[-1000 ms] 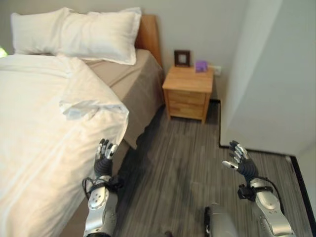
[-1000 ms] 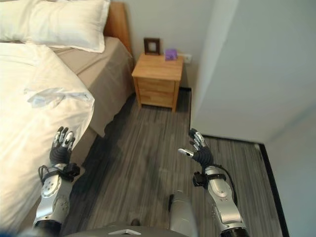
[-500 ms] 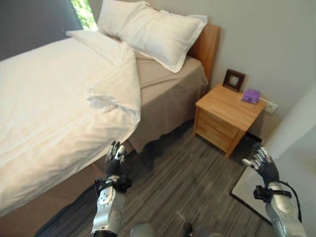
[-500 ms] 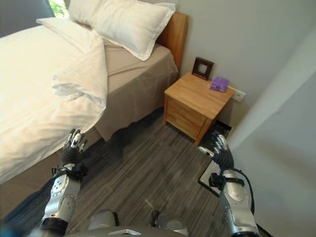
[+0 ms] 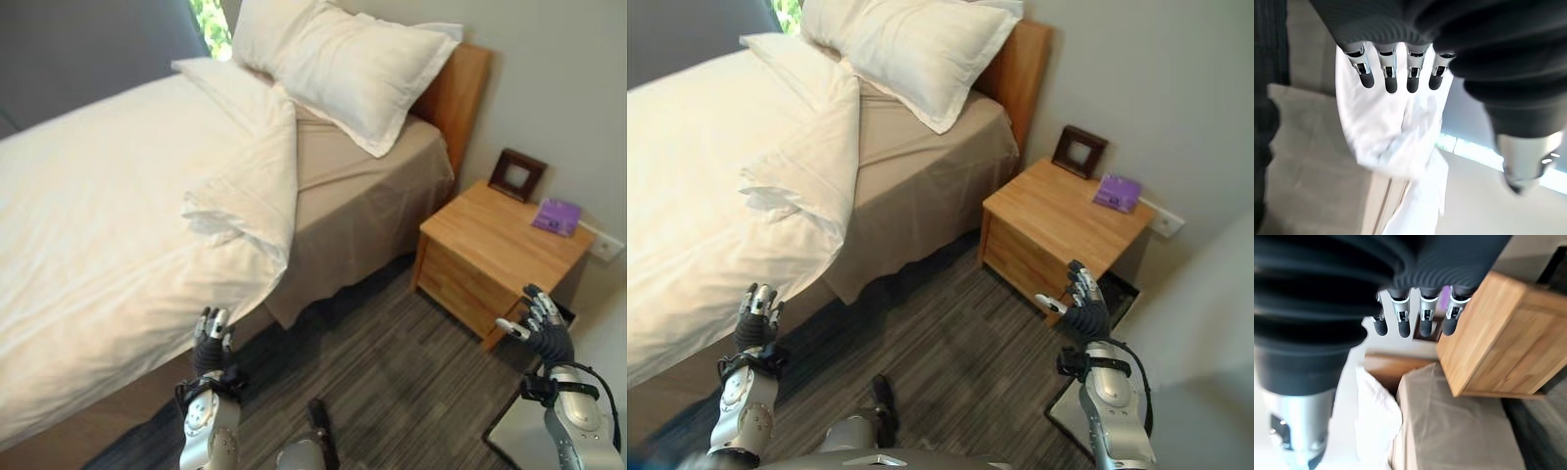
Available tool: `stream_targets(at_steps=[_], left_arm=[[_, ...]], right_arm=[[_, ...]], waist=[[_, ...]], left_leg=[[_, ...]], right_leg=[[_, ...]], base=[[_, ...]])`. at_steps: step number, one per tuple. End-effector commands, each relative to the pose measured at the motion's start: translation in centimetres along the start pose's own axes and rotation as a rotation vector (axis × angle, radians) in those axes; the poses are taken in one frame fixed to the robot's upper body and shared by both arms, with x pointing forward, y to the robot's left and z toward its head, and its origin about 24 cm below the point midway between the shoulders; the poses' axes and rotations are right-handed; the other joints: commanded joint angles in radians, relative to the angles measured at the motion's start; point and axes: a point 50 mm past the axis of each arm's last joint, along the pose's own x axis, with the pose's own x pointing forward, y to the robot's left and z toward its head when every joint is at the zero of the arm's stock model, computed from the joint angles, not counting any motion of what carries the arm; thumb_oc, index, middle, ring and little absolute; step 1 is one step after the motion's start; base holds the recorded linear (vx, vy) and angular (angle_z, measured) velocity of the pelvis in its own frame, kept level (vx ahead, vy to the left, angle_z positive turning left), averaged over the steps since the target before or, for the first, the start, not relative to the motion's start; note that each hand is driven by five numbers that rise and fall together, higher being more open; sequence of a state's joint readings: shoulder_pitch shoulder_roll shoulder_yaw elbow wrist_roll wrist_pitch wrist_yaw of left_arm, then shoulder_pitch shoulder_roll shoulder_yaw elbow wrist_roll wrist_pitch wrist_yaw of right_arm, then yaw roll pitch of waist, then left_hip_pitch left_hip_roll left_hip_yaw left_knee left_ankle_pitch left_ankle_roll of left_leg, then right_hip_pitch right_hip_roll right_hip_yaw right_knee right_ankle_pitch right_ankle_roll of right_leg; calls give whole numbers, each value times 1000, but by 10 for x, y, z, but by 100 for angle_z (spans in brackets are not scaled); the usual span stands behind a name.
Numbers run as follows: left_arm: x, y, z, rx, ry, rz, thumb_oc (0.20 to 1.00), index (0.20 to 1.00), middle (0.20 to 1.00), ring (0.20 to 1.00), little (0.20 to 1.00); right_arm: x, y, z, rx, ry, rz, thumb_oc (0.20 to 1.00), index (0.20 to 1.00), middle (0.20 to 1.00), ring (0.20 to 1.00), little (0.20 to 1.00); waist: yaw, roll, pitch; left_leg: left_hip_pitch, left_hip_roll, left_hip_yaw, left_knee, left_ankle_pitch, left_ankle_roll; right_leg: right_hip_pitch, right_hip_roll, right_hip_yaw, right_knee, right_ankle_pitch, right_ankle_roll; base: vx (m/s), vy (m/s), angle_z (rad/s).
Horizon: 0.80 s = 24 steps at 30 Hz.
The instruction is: Making the bed.
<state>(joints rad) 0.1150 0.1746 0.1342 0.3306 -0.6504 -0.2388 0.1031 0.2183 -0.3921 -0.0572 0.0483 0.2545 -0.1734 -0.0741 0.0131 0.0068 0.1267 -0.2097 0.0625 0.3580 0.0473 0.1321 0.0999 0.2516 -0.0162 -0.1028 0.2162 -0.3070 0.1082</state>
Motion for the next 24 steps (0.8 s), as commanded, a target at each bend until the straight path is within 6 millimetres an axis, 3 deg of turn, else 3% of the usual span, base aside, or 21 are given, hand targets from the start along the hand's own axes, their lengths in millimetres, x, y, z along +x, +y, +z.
stream_targets(at_steps=[1,3,4,5,6,9,10,11,13,16,19,24], left_arm=[[14,-2,52,124,-206,-75,1000,1000,1000,1000,1000],[14,-2,56,154,-212,-93,1000,1000,1000,1000,1000],[17,-5,61,174,-228,-106,1000,1000,1000,1000,1000],[17,-5,61,174,-228,-106,1000,1000,1000,1000,1000],[18,-9,66,173,-246,-129,1000,1000,1000,1000,1000],[18,-11,64,168,-231,-152,1000,1000,1000,1000,1000],[18,-11,62,174,-221,-162,1000,1000,1000,1000,1000],[18,-15,61,185,-220,-184,1000,1000,1000,1000,1000],[20,-24,63,211,-236,-223,1000,1000,1000,1000,1000],[13,-35,64,250,-242,-306,1000,1000,1000,1000,1000],[11,-32,74,270,-269,-324,1000,1000,1000,1000,1000],[20,-19,97,272,-355,-185,1000,1000,1000,1000,1000]], right_arm=[[8,19,35,46,-199,66,1000,1000,1000,1000,1000],[8,24,35,43,-202,89,1000,1000,1000,1000,1000],[7,26,34,61,-195,85,1000,1000,1000,1000,1000],[8,26,34,61,-195,85,1000,1000,1000,1000,1000],[4,26,30,91,-174,89,1000,1000,1000,1000,1000],[2,23,26,75,-156,90,1000,1000,1000,1000,1000],[0,20,25,65,-145,87,1000,1000,1000,1000,1000],[-3,19,24,67,-140,85,1000,1000,1000,1000,1000],[-5,17,25,70,-152,88,1000,1000,1000,1000,1000],[-5,18,24,39,-139,136,1000,1000,1000,1000,1000],[4,13,34,-3,-174,159,1000,1000,1000,1000,1000],[7,9,33,-7,-162,148,1000,1000,1000,1000,1000]], waist=[[1,-79,-3],[-15,-60,30],[-46,-39,56],[-44,-36,55],[-68,-35,68],[-92,-32,72],[-110,-36,74],[-132,-46,67],[-144,-53,54],[-119,-68,34],[-97,-56,13],[-89,-42,1]], left_leg=[[49,53,34,28,-4,-123],[127,35,21,2,-37,-95],[206,26,-15,-32,-65,-82],[205,30,-13,-34,-62,-83],[269,11,-37,-61,-86,-85],[293,2,-78,-64,-103,-92],[311,-8,-107,-69,-113,-99],[336,-17,-155,-93,-122,-116],[337,-15,-201,-109,-120,-126],[327,-4,-279,-101,-119,-137],[320,12,-317,-117,-92,-156],[307,27,-348,-128,-63,-178]], right_leg=[[-105,-213,33,216,452,78],[-212,-205,56,383,511,72],[-325,-179,71,440,486,58],[-328,-175,71,438,490,56],[-387,-201,29,363,457,46],[-410,-175,19,260,435,46],[-416,-143,62,171,419,49],[-395,-107,145,-18,403,69],[-387,-97,237,-118,406,89],[-315,-99,220,-163,386,75],[-257,-81,182,-226,370,49],[-234,-64,154,-236,354,23]], base=[[187,222,-67],[407,323,-23],[392,223,27],[579,197,50],[410,58,72],[345,-10,65],[368,-93,109],[466,-136,112],[343,-157,138],[183,-285,182],[85,-192,68],[55,-100,11]])
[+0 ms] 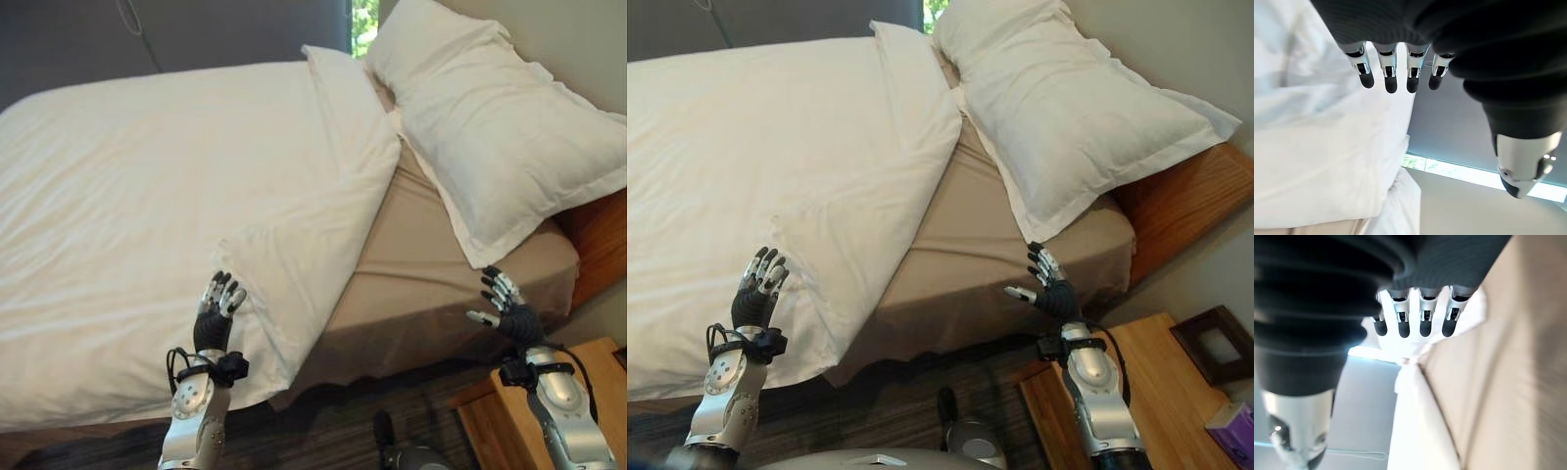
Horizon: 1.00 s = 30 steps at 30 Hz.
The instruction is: Making the bed.
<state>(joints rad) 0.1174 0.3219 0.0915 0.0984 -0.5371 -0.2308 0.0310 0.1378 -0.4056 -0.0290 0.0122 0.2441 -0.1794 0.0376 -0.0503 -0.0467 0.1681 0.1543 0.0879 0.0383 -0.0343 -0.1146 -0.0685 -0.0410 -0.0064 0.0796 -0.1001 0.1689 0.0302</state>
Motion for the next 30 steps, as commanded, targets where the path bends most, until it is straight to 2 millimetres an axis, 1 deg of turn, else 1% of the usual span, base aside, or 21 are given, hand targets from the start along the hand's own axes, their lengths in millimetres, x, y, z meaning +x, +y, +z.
stream_targets(at_steps=[1,2,3,4,5,9,11,13,14,15,19,20,21,23,26,30], left_arm=[[18,22,30,90,-129,96,1000,1000,1000,1000,1000],[20,24,34,93,-138,126,1000,1000,1000,1000,1000],[27,33,44,144,-170,191,1000,1000,1000,1000,1000],[28,33,44,144,-171,192,1000,1000,1000,1000,1000],[30,38,49,148,-187,218,1000,1000,1000,1000,1000],[43,53,54,172,-179,279,1000,1000,1000,1000,1000],[53,65,58,274,-149,315,1000,1000,1000,1000,1000],[59,68,60,294,-137,314,1000,1000,1000,1000,1000],[65,74,60,301,-116,336,1000,1000,1000,1000,1000],[65,74,60,301,-117,335,1000,1000,1000,1000,1000],[70,102,60,304,-52,458,1000,1000,1000,1000,1000],[70,102,60,304,-53,458,1000,1000,1000,1000,1000],[72,110,62,300,-42,527,1000,1000,1000,1000,1000],[72,109,59,235,-55,570,1000,1000,1000,1000,1000],[70,108,55,226,-50,576,1000,1000,1000,1000,1000],[66,114,46,223,-3,594,1000,1000,1000,1000,1000]], right_arm=[[-10,-7,8,-1,-48,-13,1000,1000,1000,1000,1000],[-11,-7,8,-9,-42,-7,1000,1000,1000,1000,1000],[-12,-6,8,-20,-33,2,1000,1000,1000,1000,1000],[-12,-6,8,-19,-33,2,1000,1000,1000,1000,1000],[-13,-5,8,-16,-32,10,1000,1000,1000,1000,1000],[-18,0,2,17,-6,38,1000,1000,1000,1000,1000],[-23,0,-2,38,17,52,1000,1000,1000,1000,1000],[-24,0,-3,55,22,52,1000,1000,1000,1000,1000],[-25,0,-4,70,23,56,1000,1000,1000,1000,1000],[-25,0,-4,71,22,56,1000,1000,1000,1000,1000],[-29,2,-5,82,30,62,1000,1000,1000,1000,1000],[-29,2,-5,83,30,62,1000,1000,1000,1000,1000],[-30,3,-7,84,38,66,1000,1000,1000,1000,1000],[-33,5,-8,78,48,67,1000,1000,1000,1000,1000],[-34,4,-9,69,54,68,1000,1000,1000,1000,1000],[-32,5,-8,58,49,81,1000,1000,1000,1000,1000]], waist=[[-26,12,-41],[-26,15,-44],[-31,18,-49],[-30,18,-48],[-34,19,-51],[-51,20,-56],[-70,23,-61],[-75,24,-59],[-89,25,-52],[-88,24,-52],[-110,19,-41],[-109,18,-41],[-115,18,-34],[-119,15,-27],[-122,15,-23],[-125,12,-17]], left_leg=[[-57,1,-29,-47,184,-10],[-56,3,-32,-48,184,-10],[-52,8,-33,-52,184,-12],[-51,8,-33,-52,184,-12],[-48,9,-29,-53,182,-14],[-38,14,-14,-53,175,-20],[-34,18,-4,-53,162,-24],[-35,18,-1,-53,162,-25],[-39,19,4,-53,161,-27],[-39,20,4,-53,161,-27],[-50,24,24,-53,158,-31],[-50,24,24,-53,158,-31],[-54,25,30,-53,158,-31],[-54,25,36,-53,155,-31],[-52,25,40,-53,152,-32],[-51,26,48,-53,149,-32]], right_leg=[[58,-74,-29,80,-122,101],[63,-71,-34,78,-124,98],[70,-67,-37,71,-126,95],[71,-66,-37,71,-125,95],[73,-64,-38,69,-126,96],[79,-59,-31,65,-128,97],[86,-58,-31,59,-135,102],[83,-58,-30,60,-136,103],[76,-56,-27,66,-136,105],[75,-56,-26,67,-136,105],[51,-52,-12,68,-132,111],[50,-52,-12,69,-132,111],[36,-51,-10,80,-133,113],[27,-52,-4,89,-136,114],[23,-50,1,92,-136,114],[20,-49,10,89,-136,115]], base=[[8,-43,2],[69,-36,-10],[69,-35,-17],[69,-17,-10],[48,-1,-12],[63,12,-15],[85,41,-9],[32,41,-1],[-6,29,-8],[-9,36,-10],[3,25,-13],[0,26,-14],[-4,32,-20],[7,31,-12],[0,0,0],[13,7,-2]])
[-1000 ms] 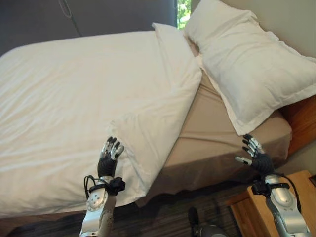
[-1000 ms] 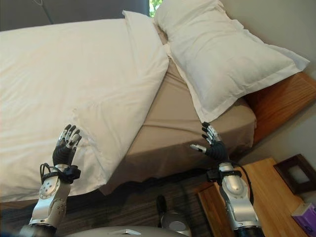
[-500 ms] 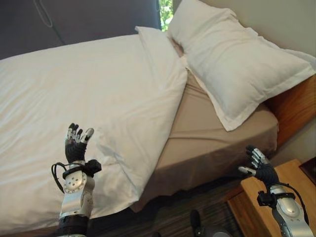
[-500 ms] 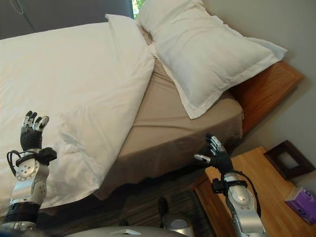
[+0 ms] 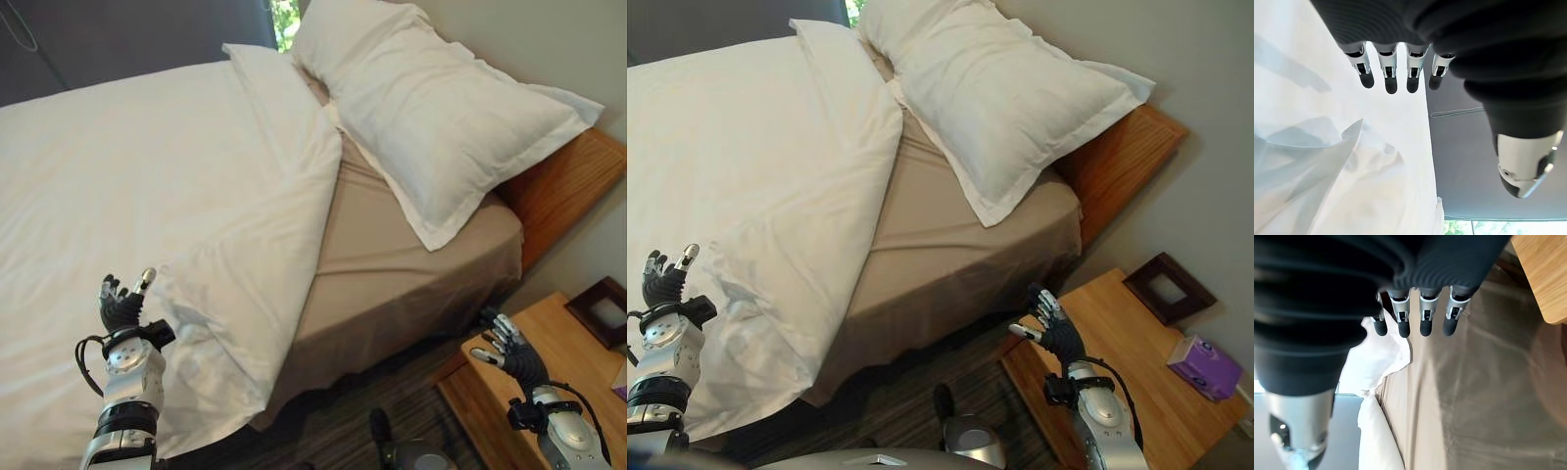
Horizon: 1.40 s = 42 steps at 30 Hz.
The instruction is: Making the bed.
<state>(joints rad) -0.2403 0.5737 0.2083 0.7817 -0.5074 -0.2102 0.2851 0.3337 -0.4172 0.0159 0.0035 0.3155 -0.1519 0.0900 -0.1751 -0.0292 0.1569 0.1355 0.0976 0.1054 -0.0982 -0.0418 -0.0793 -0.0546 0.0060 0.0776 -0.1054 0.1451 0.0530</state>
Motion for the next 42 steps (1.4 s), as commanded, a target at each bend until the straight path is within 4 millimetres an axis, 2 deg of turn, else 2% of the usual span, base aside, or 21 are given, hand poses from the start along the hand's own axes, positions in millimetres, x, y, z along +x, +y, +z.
stream_targets(at_steps=[1,8,12,13,15,17,18,19,20,24,26,28,30,32,34,35,36,37,39,41,42], left_arm=[[15,1,33,-55,-110,26,1000,1000,1000,1000,1000],[20,-14,38,-12,-92,-85,1000,1000,1000,1000,1000],[23,-45,71,19,-202,-182,1000,1000,1000,1000,1000],[23,-46,72,19,-203,-182,1000,1000,1000,1000,1000],[17,-69,88,-22,-270,-260,1000,1000,1000,1000,1000],[14,-76,91,-45,-277,-281,1000,1000,1000,1000,1000],[9,-92,90,-77,-270,-325,865,865,865,865,865],[8,-92,90,-77,-270,-325,598,598,598,598,598],[4,-104,94,-31,-296,-366,200,200,200,200,200],[-7,-120,93,83,-333,-460,200,200,200,200,200],[-22,-139,100,142,-400,-555,200,200,200,200,200],[-26,-144,103,158,-423,-586,200,200,200,200,200],[-49,-173,105,161,-471,-719,200,200,200,200,200],[-56,-181,105,149,-480,-752,200,200,200,200,200],[-87,-214,103,119,-495,-903,200,200,200,200,200],[-87,-215,103,118,-495,-904,200,200,200,200,200],[-104,-232,97,92,-478,-974,200,200,200,200,200],[-105,-232,97,91,-478,-975,200,200,200,200,200],[-131,-259,86,79,-439,-1067,200,200,200,200,200],[-144,-274,69,62,-343,-1114,200,200,200,200,200],[-148,-279,59,66,-288,-1127,376,376,376,376,376]], right_arm=[[10,1,35,-21,-179,32,1000,1000,1000,1000,1000],[17,3,42,-27,-204,59,1000,1000,1000,1000,1000],[24,5,51,-20,-240,74,1000,1000,1000,1000,1000],[24,5,51,-19,-240,74,1000,1000,1000,1000,1000],[28,9,53,-11,-250,87,1000,1000,1000,1000,1000],[31,11,54,-8,-255,94,1000,1000,1000,1000,1000],[34,16,57,-7,-266,107,1000,1000,1000,1000,1000],[34,16,57,-7,-266,106,1000,1000,1000,1000,1000],[35,18,60,-16,-272,115,1000,1000,1000,1000,1000],[36,17,64,-38,-287,117,1000,1000,1000,1000,1000],[37,15,61,-41,-277,97,1000,1000,1000,1000,1000],[36,14,61,-42,-273,95,1000,1000,1000,1000,1000],[36,16,57,-36,-259,97,1000,1000,1000,1000,1000],[36,16,57,-34,-258,100,1000,1000,1000,1000,1000],[36,20,54,-33,-244,116,1000,1000,1000,1000,1000],[36,19,54,-33,-244,114,1000,1000,1000,1000,1000],[36,23,53,-29,-237,123,1000,1000,1000,1000,1000],[36,22,53,-29,-237,121,1000,1000,1000,1000,1000],[36,25,51,-23,-227,124,1000,1000,1000,1000,1000],[37,30,51,-3,-226,133,1000,1000,1000,1000,1000],[37,32,50,9,-221,134,1000,1000,1000,1000,1000]], waist=[[-5,-8,2],[-17,-13,38],[-31,-26,79],[-30,-26,78],[-33,-39,93],[-31,-39,95],[-33,-42,104],[-33,-42,104],[-32,-41,110],[-32,-37,119],[-32,-27,123],[-33,-25,125],[-42,-15,124],[-43,-13,124],[-57,-2,118],[-56,-2,119],[-68,4,115],[-67,5,115],[-91,13,106],[-113,17,104],[-125,18,102]], left_leg=[[-33,18,-15,11,76,-22],[-63,29,-4,11,84,-26],[-106,38,4,11,93,-29],[-107,38,4,11,93,-29],[-132,42,7,11,98,-29],[-137,43,8,11,100,-29],[-143,47,11,11,101,-29],[-144,47,12,11,101,-29],[-142,48,15,11,99,-30],[-137,47,23,11,93,-30],[-128,45,30,11,89,-29],[-124,45,31,11,86,-29],[-110,39,40,11,77,-28],[-104,39,43,11,75,-28],[-91,33,51,11,65,-26],[-91,33,51,11,65,-26],[-85,29,60,11,61,-24],[-84,29,60,11,61,-24],[-78,24,74,11,54,-22],[-77,21,85,11,52,-20],[-77,20,96,11,49,-20]], right_leg=[[30,-61,15,93,-112,92],[-22,-47,34,104,-103,91],[-88,-30,54,123,-92,89],[-90,-29,55,124,-92,89],[-124,-17,69,129,-84,88],[-133,-15,70,133,-84,88],[-143,-13,72,135,-83,87],[-144,-13,72,136,-83,87],[-145,-11,73,136,-84,87],[-145,-11,77,132,-82,88],[-139,-13,77,128,-84,88],[-136,-14,76,126,-84,89],[-125,-19,76,123,-86,91],[-122,-20,77,122,-87,91],[-113,-25,80,119,-87,94],[-113,-25,80,119,-87,94],[-108,-28,83,118,-86,95],[-107,-28,84,117,-86,95],[-106,-32,90,113,-83,97],[-112,-33,98,113,-79,98],[-116,-31,105,113,-77,99]], base=[[5,12,-7],[-48,5,-11],[-68,-2,-16],[-43,-14,-9],[-46,-27,-10],[-4,-19,-17],[5,-11,-15],[20,5,-3],[0,0,0],[10,9,-2],[16,12,-1],[0,0,0],[26,32,-7],[13,16,-11],[22,23,-11],[0,0,0],[0,0,0],[0,0,0],[12,30,-6],[-3,29,-5],[-3,17,-10]])
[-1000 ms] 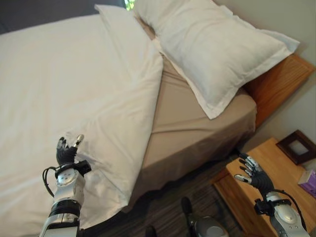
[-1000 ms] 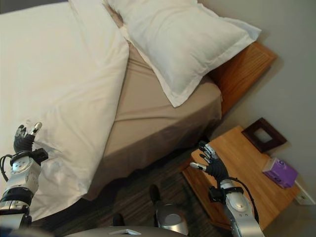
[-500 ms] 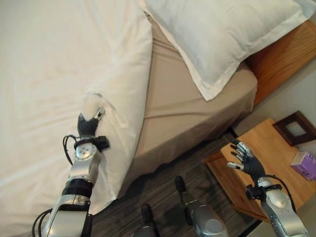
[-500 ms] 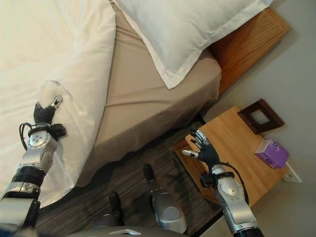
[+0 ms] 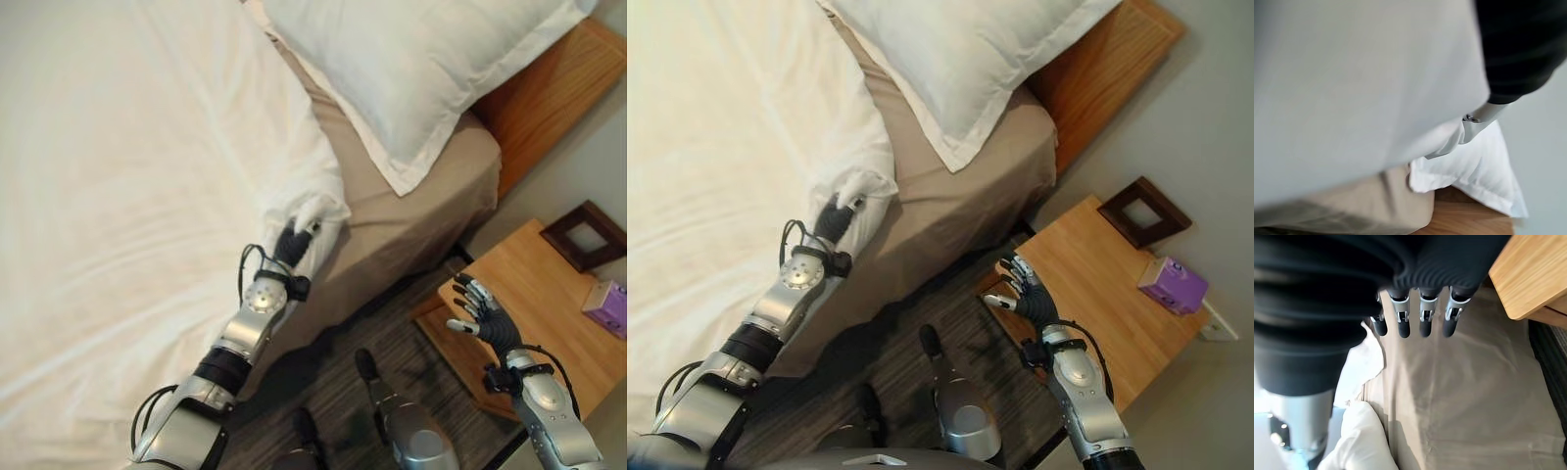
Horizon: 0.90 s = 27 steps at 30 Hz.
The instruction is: Making the bed.
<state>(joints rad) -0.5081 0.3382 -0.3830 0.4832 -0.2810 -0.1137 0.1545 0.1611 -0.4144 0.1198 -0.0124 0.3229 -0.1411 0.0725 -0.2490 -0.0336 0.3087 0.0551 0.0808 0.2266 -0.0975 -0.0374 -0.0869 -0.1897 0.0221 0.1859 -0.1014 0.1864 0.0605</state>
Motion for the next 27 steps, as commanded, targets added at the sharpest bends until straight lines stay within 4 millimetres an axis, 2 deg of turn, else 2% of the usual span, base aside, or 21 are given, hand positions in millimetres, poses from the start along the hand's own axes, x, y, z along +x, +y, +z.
stream_targets(at_steps=[1,2,7,11,14,17,19,21,22,24,25,26,27], left_arm=[[20,-61,30,-113,-86,-183,837,837,837,837,837],[20,-74,15,-144,-3,-208,1000,1000,1000,1000,1000],[16,-89,0,-264,81,-206,1000,1000,1000,1000,1000],[12,-95,3,-316,70,-222,1000,1000,1000,1000,1000],[8,-98,15,-380,17,-270,1000,1000,1000,1000,1000],[4,-94,38,-524,-70,-324,1000,1000,1000,1000,1000],[-2,-90,60,-612,-157,-406,1000,1000,1000,1000,1000],[-12,-78,81,-700,-256,-486,1000,1000,1000,1000,1000],[-19,-65,89,-774,-308,-501,1000,1000,1000,1000,1000],[-31,-43,93,-836,-381,-472,1000,1000,1000,1000,1000],[-40,-25,90,-874,-423,-415,1000,1000,1000,1000,1000],[-60,13,71,-937,-471,-245,1000,1000,1000,1000,1000],[-61,13,71,-936,-472,-244,1000,1000,1000,1000,1000]], right_arm=[[3,2,15,-2,-78,18,1000,1000,1000,1000,1000],[3,5,13,24,-66,27,1000,1000,1000,1000,1000],[2,10,8,56,-41,35,1000,1000,1000,1000,1000],[-3,10,2,60,-12,33,1000,1000,1000,1000,1000],[-5,5,1,44,-3,19,1000,1000,1000,1000,1000],[-5,0,1,40,-3,-10,1000,1000,1000,1000,1000],[-6,-4,3,34,-11,-30,1000,1000,1000,1000,1000],[-10,-11,3,27,-14,-59,1000,1000,1000,1000,1000],[-13,-15,2,20,-14,-76,1000,1000,1000,1000,1000],[-16,-20,3,-5,-18,-100,1000,1000,1000,1000,1000],[-17,-25,3,-21,-26,-127,1000,1000,1000,1000,1000],[-13,-37,12,-58,-74,-182,1000,1000,1000,1000,1000],[-13,-37,12,-58,-74,-181,1000,1000,1000,1000,1000]], waist=[[-50,23,-51],[-79,22,-54],[-117,27,-64],[-122,39,-75],[-109,55,-88],[-93,66,-100],[-80,69,-106],[-62,72,-113],[-52,72,-117],[-32,70,-122],[-17,67,-125],[18,62,-127],[17,61,-129]], left_leg=[[3,37,-24,10,44,-12],[9,37,-3,10,41,-13],[11,36,29,10,37,-15],[15,35,34,10,36,-16],[21,31,20,10,38,-14],[25,28,4,10,41,-13],[26,26,-10,10,43,-13],[26,23,-26,10,43,-12],[27,21,-38,10,44,-11],[28,19,-54,10,44,-11],[31,17,-63,10,44,-11],[38,15,-80,10,39,-9],[34,15,-80,10,43,-10]], right_leg=[[19,-47,-2,109,-118,92],[11,-43,15,110,-113,93],[-7,-37,43,109,-105,96],[0,-38,45,102,-104,94],[25,-48,29,96,-109,92],[51,-59,12,89,-115,91],[66,-63,0,83,-118,90],[82,-70,-12,78,-121,89],[91,-74,-20,77,-125,88],[108,-80,-35,71,-129,87],[119,-83,-44,67,-131,87],[140,-87,-56,59,-136,85],[136,-87,-56,59,-133,84]], base=[[4,32,-14],[8,28,-17],[9,5,-24],[41,-22,-30],[41,-24,-5],[34,-21,9],[26,-21,23],[30,-15,39],[25,-9,28],[20,-12,27],[24,-19,23],[15,-21,12],[5,-16,8]])
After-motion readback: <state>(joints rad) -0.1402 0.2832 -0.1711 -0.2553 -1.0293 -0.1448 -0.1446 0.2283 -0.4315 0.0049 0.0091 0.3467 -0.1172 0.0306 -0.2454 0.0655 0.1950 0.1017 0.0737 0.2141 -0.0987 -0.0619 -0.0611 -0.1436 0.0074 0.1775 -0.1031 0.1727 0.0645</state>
